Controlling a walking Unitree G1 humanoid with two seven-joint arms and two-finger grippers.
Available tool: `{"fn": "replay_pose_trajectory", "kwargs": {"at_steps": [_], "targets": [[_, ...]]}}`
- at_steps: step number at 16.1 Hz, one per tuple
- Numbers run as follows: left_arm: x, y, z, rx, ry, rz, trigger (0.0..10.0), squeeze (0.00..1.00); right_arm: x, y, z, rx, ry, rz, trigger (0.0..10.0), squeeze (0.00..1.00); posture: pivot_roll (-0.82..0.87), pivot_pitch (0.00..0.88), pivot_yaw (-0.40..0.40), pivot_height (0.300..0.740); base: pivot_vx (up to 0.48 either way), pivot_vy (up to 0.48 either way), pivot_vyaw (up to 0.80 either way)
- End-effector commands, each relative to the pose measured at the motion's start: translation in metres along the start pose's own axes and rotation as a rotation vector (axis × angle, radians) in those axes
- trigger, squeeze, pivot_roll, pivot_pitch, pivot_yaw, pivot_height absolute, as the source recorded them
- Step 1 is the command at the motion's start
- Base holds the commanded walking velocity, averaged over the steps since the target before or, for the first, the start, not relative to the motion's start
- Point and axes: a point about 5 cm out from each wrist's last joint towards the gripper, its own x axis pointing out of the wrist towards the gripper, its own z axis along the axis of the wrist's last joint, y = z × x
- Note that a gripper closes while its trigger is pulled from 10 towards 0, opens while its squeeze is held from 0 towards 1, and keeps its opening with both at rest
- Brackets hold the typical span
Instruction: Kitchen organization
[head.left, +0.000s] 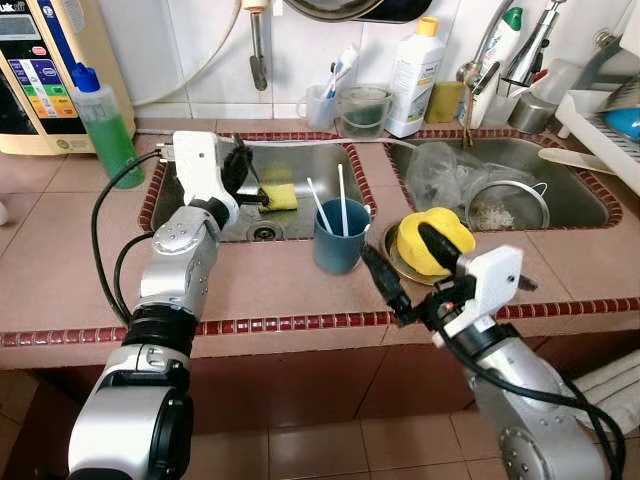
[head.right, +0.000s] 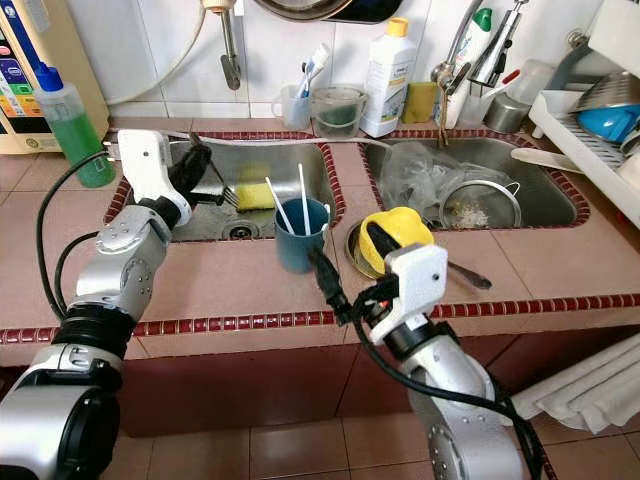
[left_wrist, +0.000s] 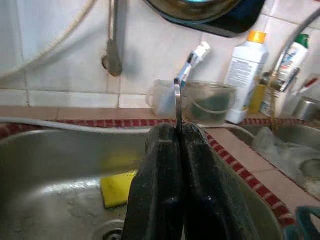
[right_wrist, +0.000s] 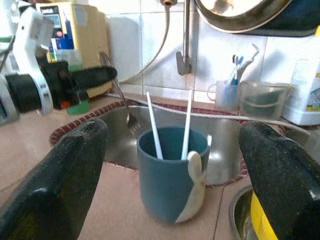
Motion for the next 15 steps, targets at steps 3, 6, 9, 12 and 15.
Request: {"fn": "replay_pose_trajectory", "kwargs": {"at_steps": [3,6,9,12,15], "targets": [[0.0052,-0.0029,0.0075,-0.022,-0.027,-0.042,10.0,0.00,-0.0011,0.0002,0.0098,-0.006,-0.024,0.005,10.0,0.00,-0.13,0.010,0.039,0.740,0.247,0.000,0.00],[0.0060,-0.0031,0.0071,-0.036,-0.028,-0.054,10.0,0.00,-0.0010,0.0018,0.0112,-0.002,-0.027,0.012,10.0,0.00,-0.13,0.012,0.040,0.740,0.480,0.000,0.00],[0.0068,-0.0040,0.0079,-0.045,-0.031,-0.062,10.0,0.00,-0.0009,0.0024,0.0116,-0.001,-0.026,0.015,10.0,0.00,-0.13,0.011,0.038,0.740,0.480,0.000,0.00],[0.0070,-0.0052,0.0104,-0.069,-0.068,-0.055,10.0,0.00,-0.0011,0.0031,0.0113,0.002,-0.020,0.022,10.0,0.00,-0.13,0.012,0.037,0.740,0.246,0.000,0.00],[0.0056,-0.0063,0.0107,-0.076,-0.078,-0.084,10.0,0.00,-0.0034,0.0057,0.0096,0.005,-0.007,0.041,10.0,0.00,-0.13,0.011,0.037,0.740,0.000,0.000,0.00]]}}
